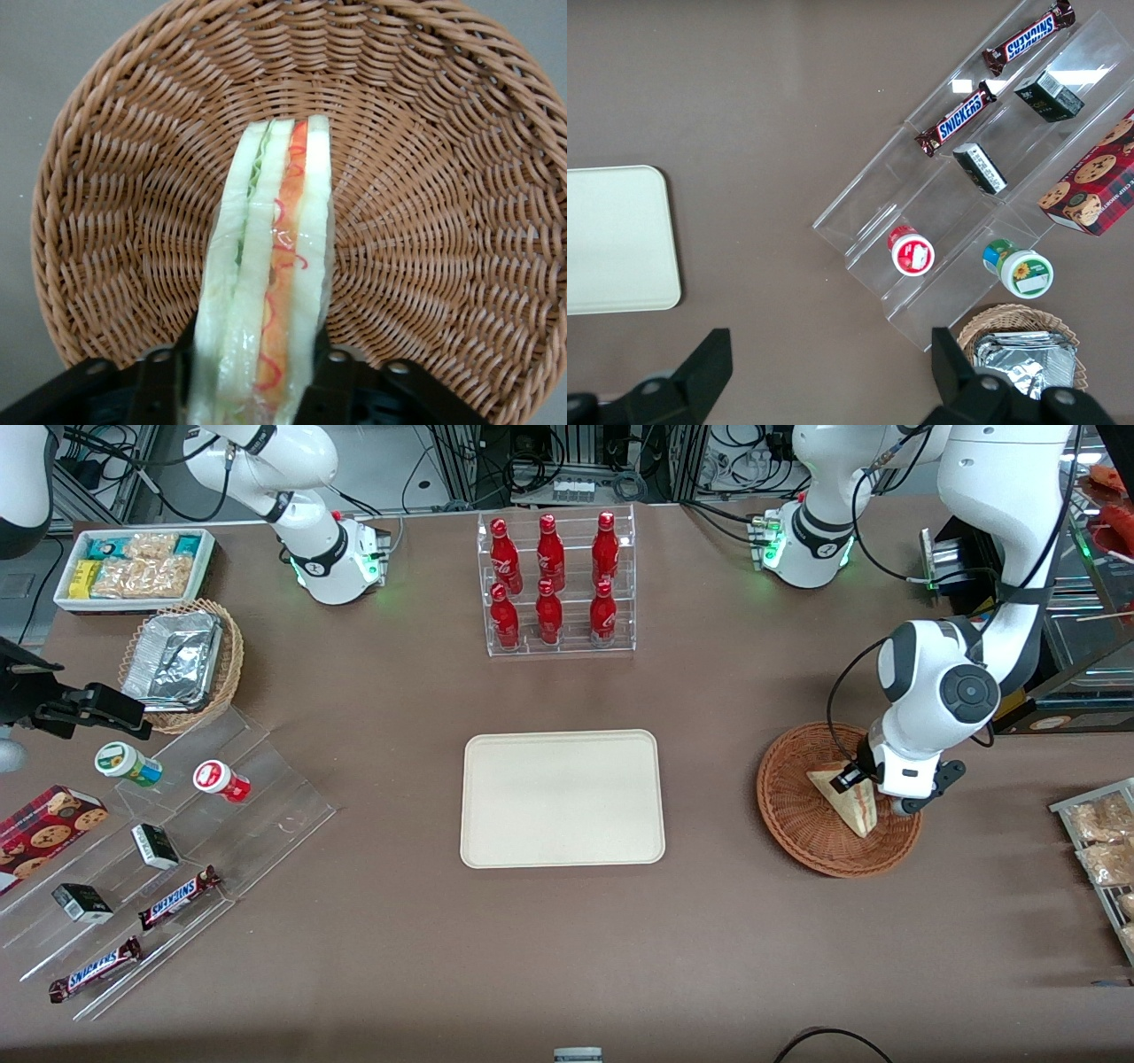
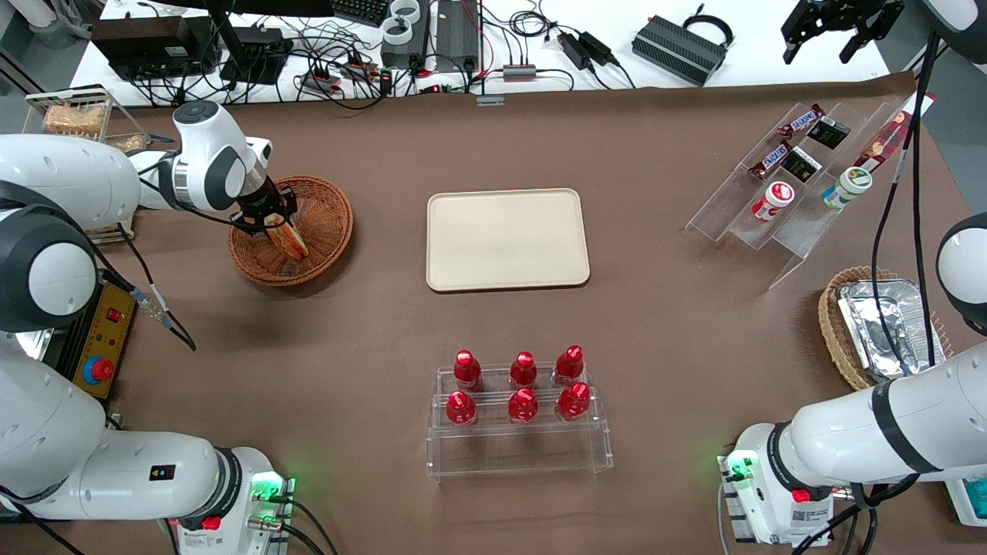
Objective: Place sandwich from basket to tray
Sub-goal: 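Lower the open left gripper and close it on the wrapped sandwich, then lift the sandwich with the left gripper and carry it toward the tray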
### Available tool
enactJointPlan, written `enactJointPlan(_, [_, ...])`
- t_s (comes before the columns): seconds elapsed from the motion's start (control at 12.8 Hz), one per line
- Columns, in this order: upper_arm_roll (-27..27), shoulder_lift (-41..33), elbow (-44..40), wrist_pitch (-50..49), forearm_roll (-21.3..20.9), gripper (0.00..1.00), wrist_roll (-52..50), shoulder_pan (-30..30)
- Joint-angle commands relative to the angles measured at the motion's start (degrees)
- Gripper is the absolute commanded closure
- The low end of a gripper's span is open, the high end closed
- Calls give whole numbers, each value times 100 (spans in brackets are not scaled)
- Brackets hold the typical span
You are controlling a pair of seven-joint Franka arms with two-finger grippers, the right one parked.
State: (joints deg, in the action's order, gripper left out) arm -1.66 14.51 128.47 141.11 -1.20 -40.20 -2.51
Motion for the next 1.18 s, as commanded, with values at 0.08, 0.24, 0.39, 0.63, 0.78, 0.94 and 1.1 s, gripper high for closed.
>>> enactJointPlan(0.08, [-10,87,-199,-21,6,100,-120,-65])
enactJointPlan(0.24, [-10,43,-410,-319,-64,100,-32,-65])
enactJointPlan(0.39, [-19,-1,-997,-1335,-82,100,239,-126])
enactJointPlan(0.63, [-36,-1,-1815,-2454,-99,100,434,-512])
enactJointPlan(0.78, [-36,-44,-2018,-2746,-117,100,600,-959])
enactJointPlan(0.94, [-36,-1,-2246,-2983,-187,100,777,-1460])
enactJointPlan(1.1, [-45,165,-2440,-2941,-170,100,760,-2014])
